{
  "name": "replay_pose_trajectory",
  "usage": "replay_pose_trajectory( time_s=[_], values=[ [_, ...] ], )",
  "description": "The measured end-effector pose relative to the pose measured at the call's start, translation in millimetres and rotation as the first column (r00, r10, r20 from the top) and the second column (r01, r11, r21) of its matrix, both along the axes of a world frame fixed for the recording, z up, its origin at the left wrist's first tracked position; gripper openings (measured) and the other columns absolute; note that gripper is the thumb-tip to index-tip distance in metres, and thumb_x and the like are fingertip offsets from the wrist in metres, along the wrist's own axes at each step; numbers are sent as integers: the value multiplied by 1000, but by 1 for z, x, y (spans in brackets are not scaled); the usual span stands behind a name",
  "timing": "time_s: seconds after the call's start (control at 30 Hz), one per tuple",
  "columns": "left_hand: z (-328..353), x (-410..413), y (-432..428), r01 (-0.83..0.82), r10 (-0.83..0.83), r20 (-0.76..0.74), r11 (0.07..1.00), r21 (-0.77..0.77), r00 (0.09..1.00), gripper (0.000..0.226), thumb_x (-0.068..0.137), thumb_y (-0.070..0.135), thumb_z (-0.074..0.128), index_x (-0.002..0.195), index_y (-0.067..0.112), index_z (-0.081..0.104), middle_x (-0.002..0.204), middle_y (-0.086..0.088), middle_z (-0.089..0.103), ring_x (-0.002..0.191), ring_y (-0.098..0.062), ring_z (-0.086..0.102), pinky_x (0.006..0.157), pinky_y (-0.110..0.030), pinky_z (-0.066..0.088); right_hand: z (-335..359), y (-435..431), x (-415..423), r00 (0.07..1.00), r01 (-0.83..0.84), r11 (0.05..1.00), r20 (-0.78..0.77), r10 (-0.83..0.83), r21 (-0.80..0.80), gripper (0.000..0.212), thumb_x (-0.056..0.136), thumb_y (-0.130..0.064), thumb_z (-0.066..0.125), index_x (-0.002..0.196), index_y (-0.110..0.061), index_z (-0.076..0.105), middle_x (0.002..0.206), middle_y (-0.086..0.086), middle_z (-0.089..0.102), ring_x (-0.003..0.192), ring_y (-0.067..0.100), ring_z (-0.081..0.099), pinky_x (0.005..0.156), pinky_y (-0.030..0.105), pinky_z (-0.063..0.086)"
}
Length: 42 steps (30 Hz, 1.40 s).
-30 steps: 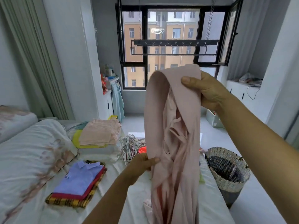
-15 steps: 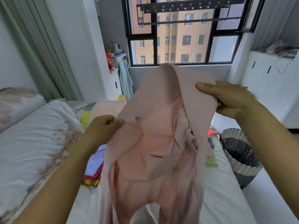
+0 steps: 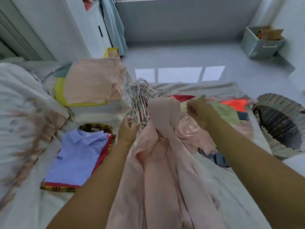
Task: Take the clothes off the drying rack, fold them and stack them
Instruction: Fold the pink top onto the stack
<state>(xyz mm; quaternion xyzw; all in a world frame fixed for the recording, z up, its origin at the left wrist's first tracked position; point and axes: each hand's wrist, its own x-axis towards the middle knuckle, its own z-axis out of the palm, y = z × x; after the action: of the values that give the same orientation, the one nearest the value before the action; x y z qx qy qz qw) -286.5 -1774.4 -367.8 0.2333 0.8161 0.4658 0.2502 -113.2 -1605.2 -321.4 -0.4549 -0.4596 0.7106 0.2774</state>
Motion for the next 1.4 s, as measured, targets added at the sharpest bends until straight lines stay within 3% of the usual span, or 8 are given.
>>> replay_pose_trajectory(
  time_s=[0.2, 0.33, 0.53, 0.87, 1.03, 1.13, 1.27, 1.4],
  values=[
    [-129, 26, -56, 209, -156, 191, 932, -297, 969, 17, 87, 8, 58, 76, 20, 52, 78, -3, 61, 76, -24, 60, 72, -34, 49, -139, -66, 27, 902, -209, 977, 376, 211, -47, 16, 94, -5, 49, 84, -10, 60, 77, 5, 61, 71, 16, 56, 62, 21, 46],
    [-194, 68, -125, 189, -40, 313, 866, -464, 949, 21, 84, 3, 58, 72, 20, 53, 67, 0, 62, 65, -21, 60, 68, -36, 51, -219, -124, 55, 766, -323, 917, 504, 399, -235, 16, 93, -4, 49, 83, -9, 59, 78, 6, 59, 67, 14, 55, 55, 17, 43],
    [-245, 89, -161, 160, -37, 238, 838, -522, 971, 7, 88, 9, 57, 90, 14, 54, 92, 0, 57, 87, -16, 53, 70, -22, 34, -296, -155, 81, 531, -518, 840, 710, 462, -159, 18, 92, -5, 45, 86, -16, 59, 86, 0, 58, 80, 17, 54, 59, 15, 36],
    [-266, 142, -235, -161, 280, 199, 870, -466, 939, 5, 90, 7, 55, 91, 11, 54, 92, -6, 56, 88, -21, 52, 76, -26, 36, -327, -199, 153, 594, -458, 886, 716, 367, -74, 21, 89, 2, 47, 101, -6, 63, 98, 7, 60, 91, 22, 55, 74, 24, 35],
    [-285, 179, -294, -477, 718, 361, 677, -560, 595, 12, 90, 8, 55, 82, 6, 47, 72, -9, 45, 63, -20, 42, 61, -33, 42, -326, -234, 208, 612, -355, 935, 751, 249, -20, 20, 86, -1, 56, 105, -4, 61, 100, 5, 58, 94, 23, 56, 76, 25, 36],
    [-294, 189, -314, -485, 746, 570, 661, -573, 344, 7, 94, 17, 55, 90, 12, 52, 81, -6, 51, 75, -18, 50, 77, -36, 51, -326, -253, 228, 524, -460, 885, 827, 206, 71, 30, 74, 0, 67, 103, -1, 58, 99, 12, 55, 92, 27, 53, 74, 32, 41],
    [-294, 186, -312, -626, 684, 683, 656, -423, 255, 13, 94, 10, 52, 82, 12, 57, 68, -5, 62, 60, -12, 59, 47, -15, 51, -328, -260, 253, 330, -485, 868, 942, 63, 112, 23, 73, -12, 71, 90, -7, 58, 88, 13, 56, 85, 34, 53, 70, 39, 41],
    [-274, 189, -300, -691, 644, 748, 615, -381, 161, 16, 93, 9, 52, 78, 13, 54, 43, 4, 59, 36, -2, 54, 41, -12, 47, -306, -255, 259, 555, -294, 955, 820, 141, 35, 7, 88, -14, 58, 82, -9, 59, 80, 7, 61, 80, 27, 57, 67, 32, 40]
  ],
)
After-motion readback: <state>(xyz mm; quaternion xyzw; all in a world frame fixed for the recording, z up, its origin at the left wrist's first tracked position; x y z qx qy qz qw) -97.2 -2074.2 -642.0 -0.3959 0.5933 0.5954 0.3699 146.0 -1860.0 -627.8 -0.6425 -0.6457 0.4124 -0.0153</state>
